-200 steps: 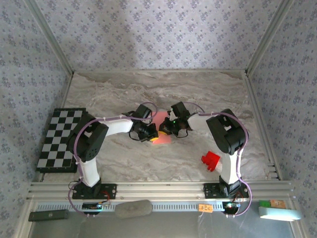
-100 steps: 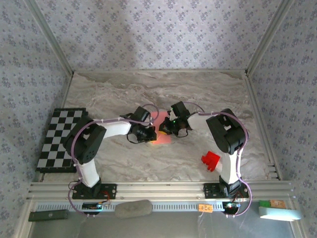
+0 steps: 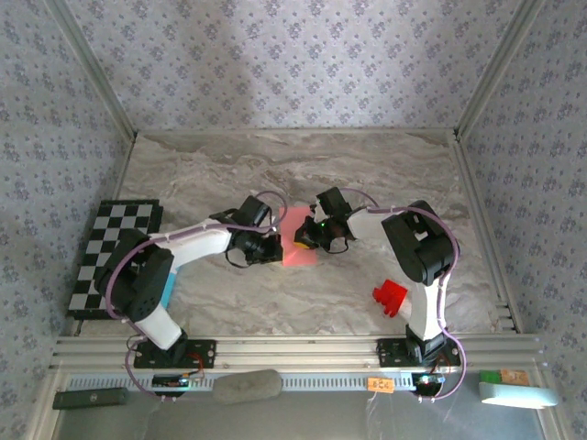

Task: Fold a paper plane with a square sheet of paper (pick it up from the middle)
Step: Fold the triangle a second time at the center of the table.

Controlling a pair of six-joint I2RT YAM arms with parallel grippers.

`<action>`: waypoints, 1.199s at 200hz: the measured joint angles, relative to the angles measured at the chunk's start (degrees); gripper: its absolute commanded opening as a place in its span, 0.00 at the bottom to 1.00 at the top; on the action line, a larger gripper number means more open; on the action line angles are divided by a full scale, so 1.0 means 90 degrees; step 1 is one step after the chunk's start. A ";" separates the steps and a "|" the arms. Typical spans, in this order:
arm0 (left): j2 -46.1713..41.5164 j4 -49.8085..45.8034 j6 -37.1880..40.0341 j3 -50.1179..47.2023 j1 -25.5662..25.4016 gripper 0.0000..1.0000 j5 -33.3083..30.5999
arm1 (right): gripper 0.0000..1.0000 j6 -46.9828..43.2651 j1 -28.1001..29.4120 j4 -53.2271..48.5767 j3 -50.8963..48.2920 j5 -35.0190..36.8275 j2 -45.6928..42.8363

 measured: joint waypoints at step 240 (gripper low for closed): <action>0.1107 0.0838 -0.0937 0.0325 -0.0041 0.00 -0.0262 | 0.01 -0.0770 0.0095 -0.0255 0.0000 0.0478 -0.0240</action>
